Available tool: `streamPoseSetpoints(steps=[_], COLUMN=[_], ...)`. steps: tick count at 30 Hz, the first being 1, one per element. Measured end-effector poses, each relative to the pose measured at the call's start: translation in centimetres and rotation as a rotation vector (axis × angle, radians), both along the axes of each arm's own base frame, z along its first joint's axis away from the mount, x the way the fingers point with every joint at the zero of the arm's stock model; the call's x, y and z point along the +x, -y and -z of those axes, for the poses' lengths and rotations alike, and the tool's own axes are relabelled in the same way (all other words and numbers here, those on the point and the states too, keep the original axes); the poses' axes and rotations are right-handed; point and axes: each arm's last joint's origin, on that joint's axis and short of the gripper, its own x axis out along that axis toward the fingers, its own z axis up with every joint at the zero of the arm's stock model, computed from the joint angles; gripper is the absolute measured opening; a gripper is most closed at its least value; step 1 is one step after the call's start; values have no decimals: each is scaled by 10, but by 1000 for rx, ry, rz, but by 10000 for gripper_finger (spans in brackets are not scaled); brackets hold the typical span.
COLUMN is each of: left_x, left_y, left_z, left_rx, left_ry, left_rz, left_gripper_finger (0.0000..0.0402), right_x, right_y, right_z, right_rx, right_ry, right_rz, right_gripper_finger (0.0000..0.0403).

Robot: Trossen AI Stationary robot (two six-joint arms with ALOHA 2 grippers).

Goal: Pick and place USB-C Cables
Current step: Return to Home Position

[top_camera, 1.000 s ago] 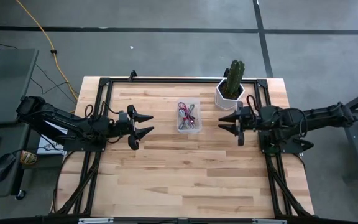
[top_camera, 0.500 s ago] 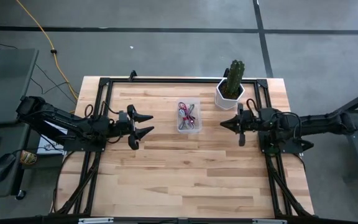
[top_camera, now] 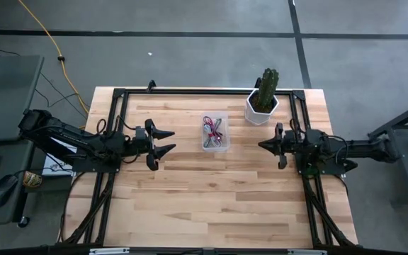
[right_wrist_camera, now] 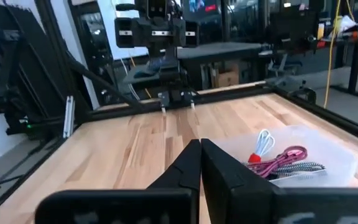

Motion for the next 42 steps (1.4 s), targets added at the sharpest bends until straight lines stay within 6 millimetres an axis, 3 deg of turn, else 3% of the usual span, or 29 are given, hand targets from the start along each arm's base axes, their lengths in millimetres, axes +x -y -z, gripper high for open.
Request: streamPoseSetpoints(steps=[11,24,28,33,42], left_x=[0,0,-9,-26,-57], left_y=[0,0,-1,-8,-21], left_z=[0,4,4,7,63], left_rx=[10,74,160,189,80], left_ry=[-3,-64,-147,-248,-175], left_rz=[-1,0,-1,-5,92], left_gripper_finger=[221,215,160,22,4], right_x=[-5,-5,-5,-5,-5], right_y=[-3,-2,-2,-2,-2], right_z=[11,21,21,21,21], right_rx=[-88,-10,64,79,79], right_ry=[-49,-157,-157,-157,-158], right_rz=[-78,-51,-46,-46,-46], right_gripper_finger=[0,0,0,0,0])
